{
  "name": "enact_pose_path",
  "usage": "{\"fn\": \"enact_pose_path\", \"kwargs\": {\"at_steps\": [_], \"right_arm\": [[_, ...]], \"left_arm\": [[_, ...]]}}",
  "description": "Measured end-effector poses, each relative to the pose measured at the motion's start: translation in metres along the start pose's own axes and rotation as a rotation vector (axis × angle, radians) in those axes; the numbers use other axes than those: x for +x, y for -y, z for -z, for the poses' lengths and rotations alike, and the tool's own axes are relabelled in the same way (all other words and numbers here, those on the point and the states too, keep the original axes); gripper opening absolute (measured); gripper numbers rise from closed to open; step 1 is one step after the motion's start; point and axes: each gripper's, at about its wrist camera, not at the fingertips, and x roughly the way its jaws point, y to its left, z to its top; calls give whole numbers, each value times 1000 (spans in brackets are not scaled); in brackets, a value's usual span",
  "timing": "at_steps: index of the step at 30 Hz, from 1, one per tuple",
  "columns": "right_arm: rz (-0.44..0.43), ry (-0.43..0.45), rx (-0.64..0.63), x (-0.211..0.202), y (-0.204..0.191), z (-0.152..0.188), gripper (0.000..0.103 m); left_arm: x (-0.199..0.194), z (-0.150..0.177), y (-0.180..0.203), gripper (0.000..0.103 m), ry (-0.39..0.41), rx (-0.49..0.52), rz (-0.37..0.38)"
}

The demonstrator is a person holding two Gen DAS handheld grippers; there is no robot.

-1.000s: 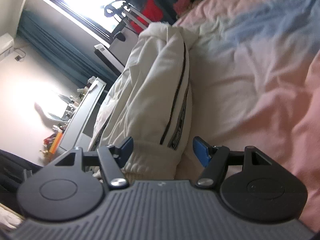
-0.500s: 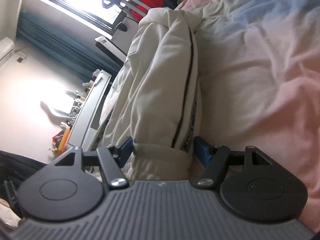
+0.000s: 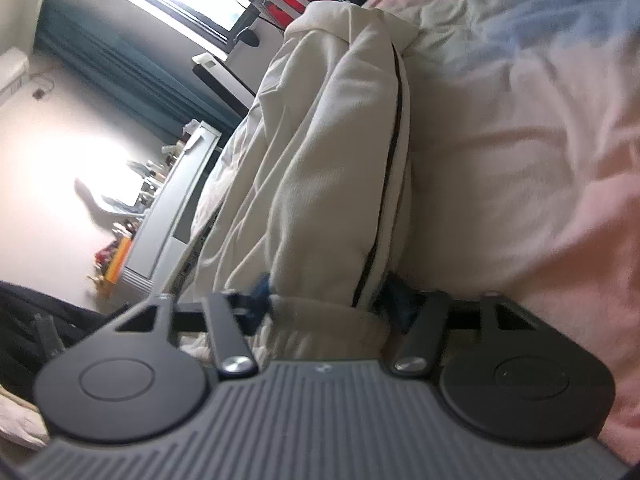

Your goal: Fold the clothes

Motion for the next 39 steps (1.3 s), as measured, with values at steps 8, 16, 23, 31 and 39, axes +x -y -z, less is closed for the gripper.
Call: {"fn": "enact_pose_path", "kwargs": {"at_steps": [8,16,23,31,39], "right_arm": [[11,60,-17,-16,-4,5,27],[-49,93,81,-39,-27,20,24],[-195,76,104,-5,-106,58,24],[-317,-75,33,129,-205,73,24],[-210,-198,33,213,-208,94,27]], "left_arm": [[-6,5,15,25,43,40,92],[-36,-34,20,18,161,53,87],[-47,-160,1,17,217,9,19],[24,-254,-39,17,274,102,-196],[106,-246,-83,20,217,146,-214]]}}
